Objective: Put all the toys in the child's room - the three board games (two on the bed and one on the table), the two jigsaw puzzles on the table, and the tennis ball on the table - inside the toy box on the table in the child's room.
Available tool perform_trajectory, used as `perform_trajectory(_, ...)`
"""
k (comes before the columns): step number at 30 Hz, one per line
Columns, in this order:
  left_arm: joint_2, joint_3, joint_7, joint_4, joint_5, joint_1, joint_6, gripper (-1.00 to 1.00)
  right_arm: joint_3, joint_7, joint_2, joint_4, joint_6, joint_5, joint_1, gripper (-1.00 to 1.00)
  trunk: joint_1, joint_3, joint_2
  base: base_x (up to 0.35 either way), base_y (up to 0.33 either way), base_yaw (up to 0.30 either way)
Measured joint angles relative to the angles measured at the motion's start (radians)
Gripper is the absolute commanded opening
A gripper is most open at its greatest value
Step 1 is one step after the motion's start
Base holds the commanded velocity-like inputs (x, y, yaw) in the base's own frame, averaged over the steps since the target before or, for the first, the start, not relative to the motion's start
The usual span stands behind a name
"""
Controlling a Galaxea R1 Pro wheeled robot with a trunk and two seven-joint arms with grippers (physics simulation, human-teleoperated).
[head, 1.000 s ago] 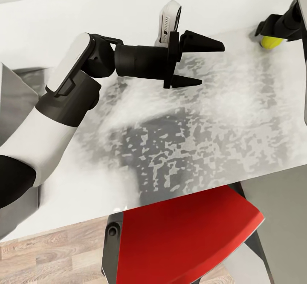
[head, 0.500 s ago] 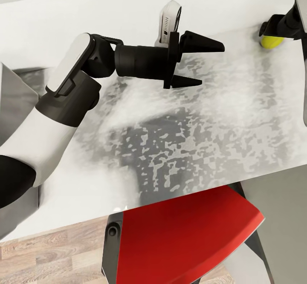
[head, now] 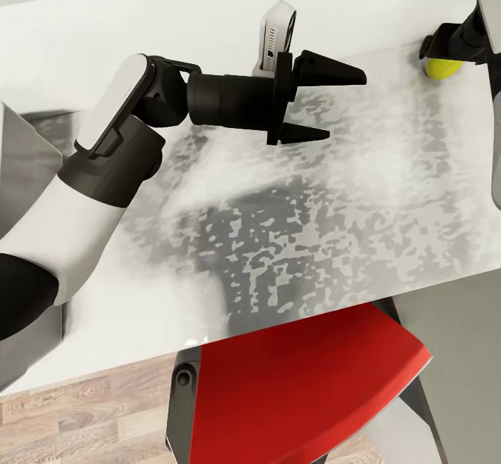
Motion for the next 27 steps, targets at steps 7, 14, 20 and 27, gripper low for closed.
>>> perform_trajectory(7, 0.0, 0.001, 0.0, 0.0, 0.0, 0.0, 0.0, 1.0, 0.0, 0.0, 0.0, 0.0, 0.0, 0.0, 0.0, 1.0, 0.0, -0.003, 0.0, 0.0, 0.0, 0.0)
perform_trajectory(14, 0.0, 0.002, 0.0, 0.0, 0.0, 0.0, 0.0, 1.0, 0.0, 0.0, 0.0, 0.0, -0.001, 0.0, 0.0, 1.0, 0.0, -0.009, 0.0, 0.0, 0.0, 0.0)
perform_trajectory(20, 0.0, 0.003, 0.0, 0.0, 0.0, 0.0, 0.0, 1.0, 0.0, 0.0, -0.004, 0.0, -0.001, 0.0, 0.0, 1.0, 0.0, -0.011, 0.0, 0.0, 0.0, 0.0)
perform_trajectory(27, 0.0, 0.003, 0.0, 0.0, 0.0, 0.0, 0.0, 1.0, 0.0, 0.0, -0.002, 0.0, -0.002, 0.0, 0.0, 1.0, 0.0, -0.011, 0.0, 0.0, 0.0, 0.0)
